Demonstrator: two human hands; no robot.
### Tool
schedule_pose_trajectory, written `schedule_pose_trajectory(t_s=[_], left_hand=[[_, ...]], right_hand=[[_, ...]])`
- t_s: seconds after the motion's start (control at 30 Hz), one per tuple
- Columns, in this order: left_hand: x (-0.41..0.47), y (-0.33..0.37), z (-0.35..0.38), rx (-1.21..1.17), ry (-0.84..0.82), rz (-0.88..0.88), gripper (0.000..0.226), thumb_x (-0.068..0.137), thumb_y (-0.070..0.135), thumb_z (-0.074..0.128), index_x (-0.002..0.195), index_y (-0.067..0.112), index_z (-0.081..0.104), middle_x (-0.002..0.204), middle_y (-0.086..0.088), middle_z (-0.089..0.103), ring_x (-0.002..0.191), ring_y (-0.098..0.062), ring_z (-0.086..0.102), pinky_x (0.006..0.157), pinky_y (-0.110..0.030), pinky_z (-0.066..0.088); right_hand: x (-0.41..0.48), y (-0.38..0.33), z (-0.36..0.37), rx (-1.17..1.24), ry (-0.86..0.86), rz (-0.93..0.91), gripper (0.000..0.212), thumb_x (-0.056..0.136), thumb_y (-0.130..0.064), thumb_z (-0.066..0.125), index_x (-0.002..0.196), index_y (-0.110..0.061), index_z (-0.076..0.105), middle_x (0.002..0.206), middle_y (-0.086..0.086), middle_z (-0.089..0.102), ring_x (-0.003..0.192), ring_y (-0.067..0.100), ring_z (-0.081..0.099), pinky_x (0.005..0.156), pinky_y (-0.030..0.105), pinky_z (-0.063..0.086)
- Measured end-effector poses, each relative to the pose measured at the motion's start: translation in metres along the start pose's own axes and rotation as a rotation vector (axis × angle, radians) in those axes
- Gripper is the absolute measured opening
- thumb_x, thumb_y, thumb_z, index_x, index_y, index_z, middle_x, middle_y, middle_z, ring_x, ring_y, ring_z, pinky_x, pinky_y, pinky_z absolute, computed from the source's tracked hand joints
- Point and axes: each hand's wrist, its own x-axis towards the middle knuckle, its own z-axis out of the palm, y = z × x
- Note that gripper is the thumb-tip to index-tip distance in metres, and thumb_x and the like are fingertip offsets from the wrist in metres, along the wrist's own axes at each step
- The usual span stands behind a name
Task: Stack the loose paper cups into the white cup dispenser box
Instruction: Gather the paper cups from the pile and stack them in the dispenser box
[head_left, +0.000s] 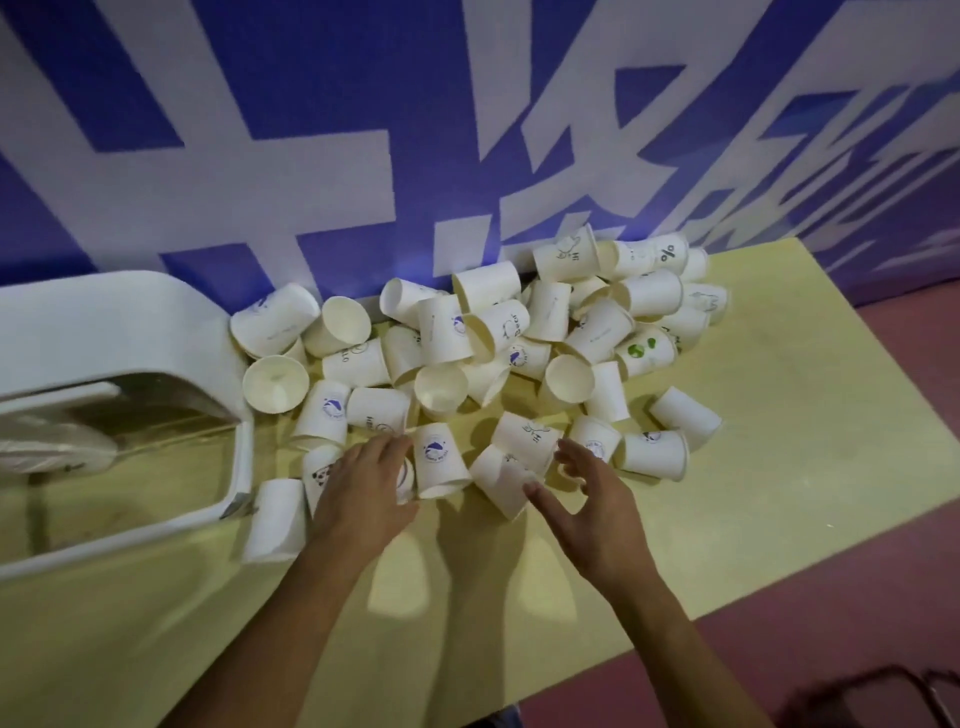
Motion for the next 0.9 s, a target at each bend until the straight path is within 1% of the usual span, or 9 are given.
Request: schedule_pose_trajectory(t_s=[0.13, 0.23, 0.37, 0.47, 0.57, 0.67, 0.77, 0.83, 0.9], left_hand=[[-0.005, 0.003, -0.001, -0.113, 0.081, -0.097, 0.058, 0.076, 0.023, 0.091, 0.127, 0.011, 0.066, 0.126, -0.009, 0.065, 0.115, -0.035, 0.061, 0.097, -0.047, 0.049], [-0.026, 0.007, -0.017, -0.221, 0.245, -0.187, 0.058, 0.07, 0.025, 0.096, 0.115, 0.007, 0.063, 0.11, -0.01, 0.065, 0.098, -0.033, 0.064, 0.08, -0.042, 0.053], [-0.048, 0.024, -0.044, -0.553, 0.408, -0.457, 0.051, 0.076, 0.037, 0.091, 0.103, 0.015, 0.054, 0.09, 0.003, 0.066, 0.079, -0.023, 0.064, 0.062, -0.033, 0.042], [-0.051, 0.031, -0.048, -0.938, 0.472, -0.509, 0.053, 0.077, 0.049, 0.078, 0.117, 0.019, 0.06, 0.1, 0.01, 0.07, 0.094, -0.014, 0.069, 0.073, -0.029, 0.048], [-0.048, 0.031, -0.044, -1.271, 0.444, -0.537, 0.056, 0.078, 0.044, 0.075, 0.131, 0.034, 0.061, 0.114, 0.004, 0.076, 0.111, -0.021, 0.071, 0.092, -0.042, 0.056], [-0.045, 0.031, -0.047, -1.399, 0.376, -0.48, 0.05, 0.086, 0.035, 0.075, 0.132, 0.048, 0.058, 0.127, 0.004, 0.074, 0.117, -0.019, 0.071, 0.091, -0.042, 0.056], [-0.046, 0.034, -0.05, -1.483, 0.299, -0.398, 0.044, 0.104, 0.021, 0.061, 0.138, 0.049, 0.054, 0.136, 0.016, 0.067, 0.124, -0.011, 0.067, 0.101, -0.042, 0.053], [-0.049, 0.033, -0.052, -1.504, 0.255, -0.356, 0.05, 0.099, 0.023, 0.059, 0.144, 0.046, 0.052, 0.144, 0.01, 0.063, 0.13, -0.015, 0.063, 0.108, -0.048, 0.05], [-0.051, 0.031, -0.052, -1.505, 0.197, -0.319, 0.063, 0.093, 0.026, 0.061, 0.147, 0.053, 0.045, 0.151, 0.01, 0.057, 0.135, -0.014, 0.059, 0.114, -0.05, 0.045]], right_hand=[[0.016, 0.037, -0.003, -0.101, -0.152, 0.051, 0.08, 0.08, -0.059, 0.078, 0.146, -0.026, 0.048, 0.141, -0.007, 0.057, 0.128, 0.013, 0.054, 0.1, 0.033, 0.048], [0.021, 0.045, 0.007, -0.142, -0.244, 0.07, 0.077, 0.075, -0.058, 0.081, 0.138, -0.026, 0.05, 0.136, -0.006, 0.059, 0.122, 0.016, 0.056, 0.092, 0.034, 0.05], [0.022, 0.042, 0.028, -0.218, -0.263, 0.046, 0.088, 0.07, -0.064, 0.083, 0.139, -0.024, 0.046, 0.133, -0.004, 0.06, 0.121, 0.021, 0.06, 0.085, 0.038, 0.051], [0.025, 0.035, 0.038, -0.21, -0.262, 0.078, 0.085, 0.075, -0.062, 0.08, 0.141, -0.023, 0.042, 0.137, -0.004, 0.059, 0.122, 0.023, 0.06, 0.084, 0.038, 0.049], [0.024, 0.034, 0.043, -0.149, -0.224, 0.039, 0.079, 0.082, -0.056, 0.076, 0.143, -0.02, 0.043, 0.137, 0.001, 0.061, 0.121, 0.027, 0.061, 0.088, 0.041, 0.053], [0.021, 0.036, 0.043, -0.058, -0.17, -0.037, 0.075, 0.083, -0.05, 0.075, 0.142, -0.015, 0.046, 0.133, 0.004, 0.059, 0.117, 0.03, 0.061, 0.089, 0.046, 0.056], [0.023, 0.033, 0.031, 0.057, -0.127, -0.095, 0.076, 0.082, -0.044, 0.079, 0.146, -0.018, 0.047, 0.13, -0.004, 0.052, 0.114, 0.019, 0.058, 0.092, 0.044, 0.057], [0.026, 0.027, 0.02, 0.135, -0.123, -0.107, 0.08, 0.082, -0.041, 0.082, 0.151, -0.023, 0.045, 0.131, -0.011, 0.05, 0.116, 0.014, 0.057, 0.095, 0.041, 0.056], [0.028, 0.019, 0.01, 0.193, -0.117, -0.113, 0.077, 0.081, -0.039, 0.084, 0.147, -0.025, 0.047, 0.132, -0.014, 0.052, 0.115, 0.012, 0.059, 0.09, 0.038, 0.057]])
